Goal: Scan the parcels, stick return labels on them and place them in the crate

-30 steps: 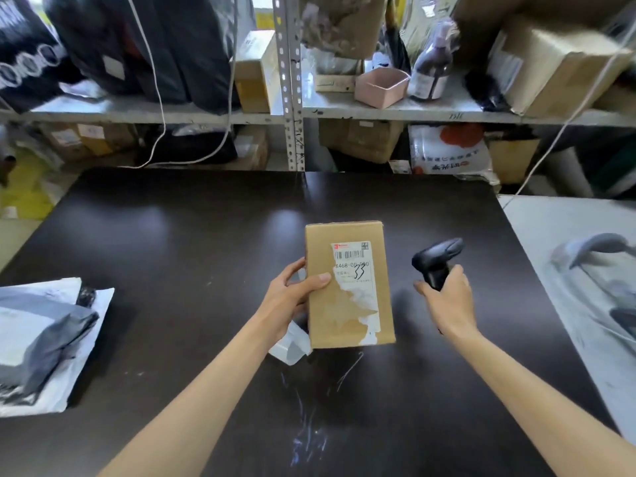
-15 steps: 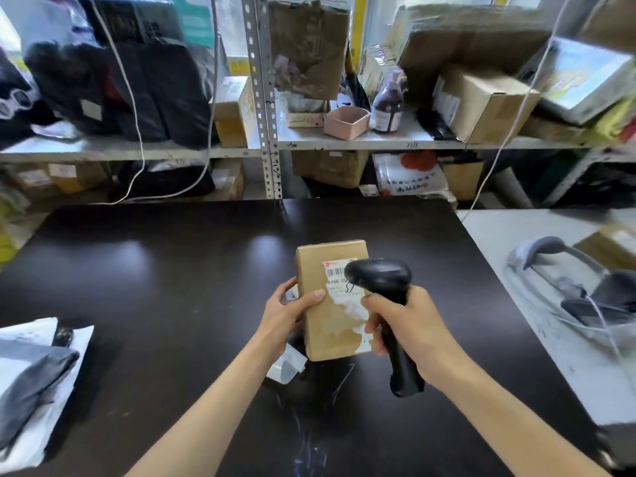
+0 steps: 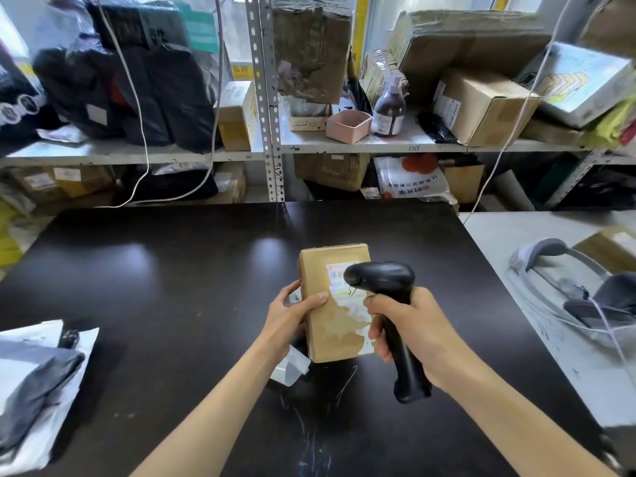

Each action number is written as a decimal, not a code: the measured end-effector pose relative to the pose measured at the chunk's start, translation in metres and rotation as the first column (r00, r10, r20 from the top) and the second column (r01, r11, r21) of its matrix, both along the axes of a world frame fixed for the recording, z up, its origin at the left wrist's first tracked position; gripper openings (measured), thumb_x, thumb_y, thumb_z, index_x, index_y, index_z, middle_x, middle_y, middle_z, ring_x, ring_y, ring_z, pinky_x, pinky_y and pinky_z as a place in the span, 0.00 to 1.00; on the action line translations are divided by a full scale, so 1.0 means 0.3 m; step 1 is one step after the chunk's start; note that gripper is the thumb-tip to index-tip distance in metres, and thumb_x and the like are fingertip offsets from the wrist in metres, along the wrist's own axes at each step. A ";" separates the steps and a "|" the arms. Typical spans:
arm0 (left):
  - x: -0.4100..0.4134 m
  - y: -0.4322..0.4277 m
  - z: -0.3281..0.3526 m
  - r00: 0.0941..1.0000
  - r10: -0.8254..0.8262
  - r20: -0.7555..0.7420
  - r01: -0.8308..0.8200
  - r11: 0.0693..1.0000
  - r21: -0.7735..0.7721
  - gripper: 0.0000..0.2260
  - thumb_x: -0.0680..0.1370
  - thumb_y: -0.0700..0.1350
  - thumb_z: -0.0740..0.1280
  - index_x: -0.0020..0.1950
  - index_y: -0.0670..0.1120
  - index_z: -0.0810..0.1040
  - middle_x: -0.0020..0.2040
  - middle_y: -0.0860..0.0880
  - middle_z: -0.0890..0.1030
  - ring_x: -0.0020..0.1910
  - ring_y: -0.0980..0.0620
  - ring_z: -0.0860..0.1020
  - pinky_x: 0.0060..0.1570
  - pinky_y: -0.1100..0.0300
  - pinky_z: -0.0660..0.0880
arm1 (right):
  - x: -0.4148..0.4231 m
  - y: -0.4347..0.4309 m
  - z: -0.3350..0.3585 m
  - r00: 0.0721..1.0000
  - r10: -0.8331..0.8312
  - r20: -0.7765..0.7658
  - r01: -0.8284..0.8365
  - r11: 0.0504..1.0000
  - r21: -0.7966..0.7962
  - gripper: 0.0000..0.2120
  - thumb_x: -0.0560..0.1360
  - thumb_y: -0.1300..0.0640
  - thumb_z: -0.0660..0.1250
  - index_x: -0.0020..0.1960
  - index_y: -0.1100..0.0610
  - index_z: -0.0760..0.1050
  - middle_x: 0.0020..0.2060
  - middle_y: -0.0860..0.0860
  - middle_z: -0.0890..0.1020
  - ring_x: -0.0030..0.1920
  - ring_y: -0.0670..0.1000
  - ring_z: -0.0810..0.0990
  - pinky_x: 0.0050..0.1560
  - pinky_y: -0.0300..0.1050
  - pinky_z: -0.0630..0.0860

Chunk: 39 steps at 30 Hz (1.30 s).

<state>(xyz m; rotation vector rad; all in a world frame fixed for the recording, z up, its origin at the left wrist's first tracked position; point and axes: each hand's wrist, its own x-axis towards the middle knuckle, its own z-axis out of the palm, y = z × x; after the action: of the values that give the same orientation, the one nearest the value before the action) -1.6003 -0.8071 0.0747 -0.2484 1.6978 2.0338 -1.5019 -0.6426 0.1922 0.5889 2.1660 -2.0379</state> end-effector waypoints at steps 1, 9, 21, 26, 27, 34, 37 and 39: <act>-0.001 0.000 -0.002 1.000 -0.001 0.000 0.001 1.000 0.002 0.40 0.55 0.55 0.80 0.64 0.54 0.70 0.54 0.47 0.83 0.44 0.52 0.85 0.35 0.63 0.79 | -0.001 0.001 0.001 1.000 -0.002 -0.002 0.002 1.000 0.001 0.06 0.74 0.64 0.66 0.44 0.68 0.74 0.28 0.61 0.78 0.22 0.56 0.72 0.25 0.45 0.70; -0.001 0.002 -0.012 1.000 -0.008 -0.001 0.008 1.000 0.011 0.41 0.54 0.56 0.80 0.65 0.54 0.71 0.55 0.46 0.83 0.45 0.51 0.85 0.36 0.62 0.79 | 0.006 -0.005 0.002 1.000 0.011 0.009 -0.011 1.000 -0.011 0.06 0.74 0.63 0.67 0.47 0.68 0.75 0.29 0.62 0.78 0.21 0.56 0.72 0.24 0.43 0.70; 0.001 0.003 -0.009 1.000 -0.026 0.007 0.026 1.000 0.002 0.40 0.54 0.58 0.79 0.64 0.56 0.70 0.57 0.47 0.81 0.50 0.49 0.83 0.34 0.64 0.79 | 0.011 -0.019 0.015 1.000 0.023 0.008 -0.023 1.000 -0.008 0.09 0.75 0.62 0.68 0.46 0.69 0.75 0.30 0.62 0.76 0.21 0.56 0.72 0.24 0.43 0.70; -0.002 0.002 -0.011 1.000 -0.022 0.016 0.022 1.000 0.005 0.40 0.55 0.57 0.78 0.65 0.55 0.69 0.57 0.47 0.80 0.50 0.48 0.83 0.34 0.63 0.79 | 0.012 -0.022 0.017 1.000 0.026 0.014 -0.026 1.000 -0.012 0.10 0.76 0.61 0.68 0.47 0.70 0.75 0.29 0.62 0.76 0.21 0.55 0.72 0.24 0.43 0.70; -0.002 0.002 -0.013 1.000 -0.023 0.017 0.022 1.000 0.006 0.40 0.55 0.57 0.78 0.65 0.55 0.69 0.57 0.46 0.80 0.51 0.48 0.83 0.35 0.62 0.80 | 0.011 -0.022 0.017 1.000 0.025 0.018 -0.025 1.000 -0.015 0.10 0.76 0.61 0.68 0.47 0.70 0.75 0.29 0.62 0.76 0.22 0.55 0.71 0.24 0.43 0.70; -0.005 0.008 -0.013 1.000 -0.022 0.023 0.022 1.000 0.009 0.39 0.57 0.56 0.78 0.66 0.54 0.69 0.58 0.46 0.80 0.52 0.47 0.83 0.39 0.59 0.80 | 0.008 -0.018 0.020 0.999 0.035 0.020 -0.035 0.999 -0.008 0.11 0.76 0.60 0.69 0.48 0.70 0.76 0.30 0.62 0.76 0.21 0.55 0.72 0.24 0.43 0.70; -0.007 0.013 -0.012 0.999 -0.030 0.022 0.030 1.000 0.000 0.39 0.57 0.56 0.78 0.66 0.55 0.69 0.59 0.46 0.79 0.54 0.46 0.82 0.42 0.58 0.81 | 0.006 -0.019 0.022 0.999 0.041 0.018 -0.041 0.999 -0.009 0.10 0.76 0.59 0.69 0.49 0.68 0.76 0.31 0.61 0.77 0.21 0.54 0.72 0.24 0.42 0.71; -0.006 0.015 -0.010 0.999 -0.033 0.022 0.033 0.999 -0.001 0.38 0.57 0.56 0.78 0.66 0.55 0.69 0.59 0.45 0.79 0.53 0.46 0.82 0.41 0.59 0.80 | 0.004 -0.018 0.022 0.999 0.042 0.013 -0.042 0.999 -0.013 0.10 0.76 0.59 0.69 0.49 0.67 0.76 0.31 0.61 0.78 0.21 0.54 0.72 0.24 0.42 0.71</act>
<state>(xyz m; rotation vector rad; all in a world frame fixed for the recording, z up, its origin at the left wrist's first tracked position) -1.6022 -0.8025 0.0718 -0.2402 1.6790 1.9991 -1.5007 -0.6482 0.1989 0.5492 2.1383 -2.0195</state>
